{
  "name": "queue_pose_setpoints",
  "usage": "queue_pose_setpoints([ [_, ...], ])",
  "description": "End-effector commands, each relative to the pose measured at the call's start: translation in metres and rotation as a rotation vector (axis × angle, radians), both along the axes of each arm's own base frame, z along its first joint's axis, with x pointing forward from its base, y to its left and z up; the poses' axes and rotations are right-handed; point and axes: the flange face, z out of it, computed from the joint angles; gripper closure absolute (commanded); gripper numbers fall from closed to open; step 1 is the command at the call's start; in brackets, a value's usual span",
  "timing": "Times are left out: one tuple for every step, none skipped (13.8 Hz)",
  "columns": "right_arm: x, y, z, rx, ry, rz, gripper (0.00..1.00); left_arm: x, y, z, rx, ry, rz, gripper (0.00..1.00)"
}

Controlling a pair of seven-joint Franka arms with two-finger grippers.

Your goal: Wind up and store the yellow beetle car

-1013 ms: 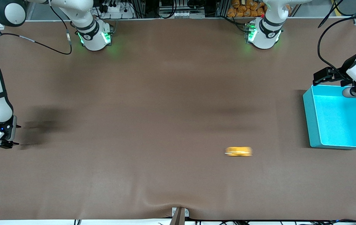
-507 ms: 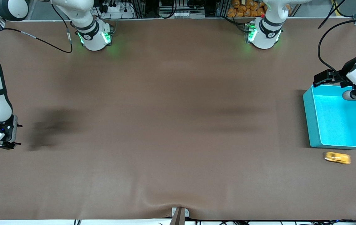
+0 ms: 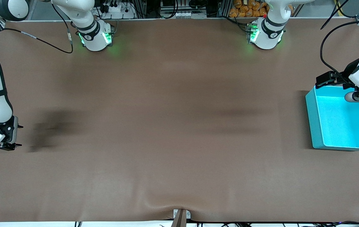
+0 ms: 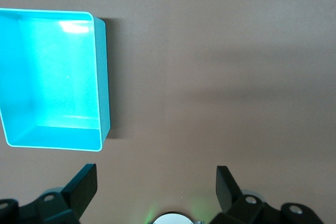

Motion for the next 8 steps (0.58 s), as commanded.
queue_pose_setpoints([
  [-0.003,0.007,0.014,-0.003,-0.002,-0.046,0.0,0.004,-0.001,-0.011,0.026,0.001,0.041,0.0],
  [-0.003,0.008,0.016,-0.001,0.005,-0.063,0.0,0.003,-0.006,-0.018,0.027,0.003,0.043,0.0],
  [-0.004,0.008,0.016,-0.002,0.008,-0.077,0.0,0.002,-0.01,-0.022,0.029,0.004,0.044,0.0],
  [-0.004,0.007,0.017,-0.002,0.008,-0.085,0.0,0.002,-0.013,-0.022,0.029,0.005,0.045,0.0],
  [-0.004,0.008,0.017,-0.003,0.008,-0.092,0.0,0.001,-0.017,-0.021,0.03,0.002,0.039,0.0],
  [-0.004,0.008,0.02,-0.005,0.009,-0.121,0.0,0.001,-0.02,-0.021,0.03,0.002,0.035,0.0],
  [-0.002,0.012,0.033,-0.011,0.002,-0.157,0.0,0.001,-0.022,-0.02,0.031,0.0,0.038,0.0],
  [0.0,0.017,0.043,-0.017,-0.005,-0.192,0.0,0.001,-0.026,-0.019,0.031,-0.003,0.038,0.0],
])
